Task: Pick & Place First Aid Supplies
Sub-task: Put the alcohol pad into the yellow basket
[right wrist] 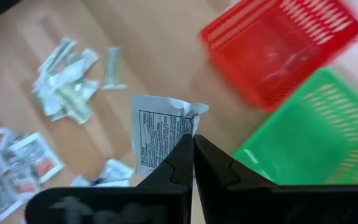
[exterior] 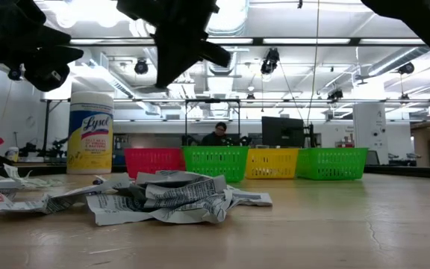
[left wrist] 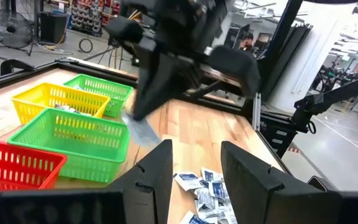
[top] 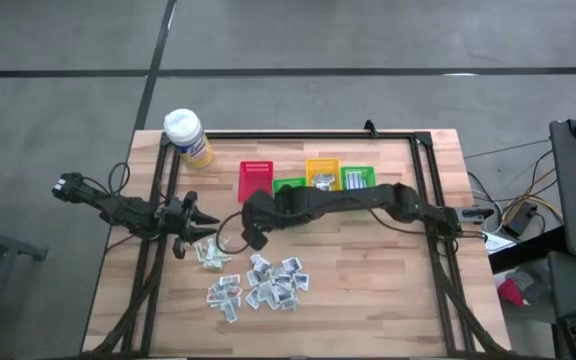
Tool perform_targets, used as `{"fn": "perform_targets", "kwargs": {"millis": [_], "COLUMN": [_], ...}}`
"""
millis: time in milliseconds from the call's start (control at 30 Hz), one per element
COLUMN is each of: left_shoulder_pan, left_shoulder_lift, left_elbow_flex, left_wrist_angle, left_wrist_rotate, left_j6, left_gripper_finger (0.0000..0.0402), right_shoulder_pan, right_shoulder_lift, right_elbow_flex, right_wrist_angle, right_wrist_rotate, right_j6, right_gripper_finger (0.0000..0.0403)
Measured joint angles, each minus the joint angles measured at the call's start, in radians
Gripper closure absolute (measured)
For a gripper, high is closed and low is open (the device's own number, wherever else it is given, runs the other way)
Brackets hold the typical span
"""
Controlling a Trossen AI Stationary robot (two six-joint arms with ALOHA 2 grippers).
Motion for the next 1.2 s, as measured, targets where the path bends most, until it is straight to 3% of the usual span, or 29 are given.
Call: {"fn": "perform_targets", "kwargs": {"millis": [900,1200], "left_shoulder_pan": [0.000,0.000], "left_shoulder_lift": [0.000,0.000], "left_elbow_flex": [0.000,0.000], "left_wrist_angle": [0.000,0.000], "left_wrist_rotate": [-0.001,-0.079], "left_j6": [0.000,0.001], "left_gripper_finger": [0.0271,0.0271], "right_shoulder_pan": [-0.137,-0.192], "right_shoulder_lift": [-0.096,-0.096], "right_elbow_flex": [-0.007,-0.007], "right_wrist_angle": [-0.452,-0.457], "right_wrist_rotate": [0.242,0.295], "right_j6": [0.019,-0.088], "right_gripper_finger": [0.0395,0.0394]}}
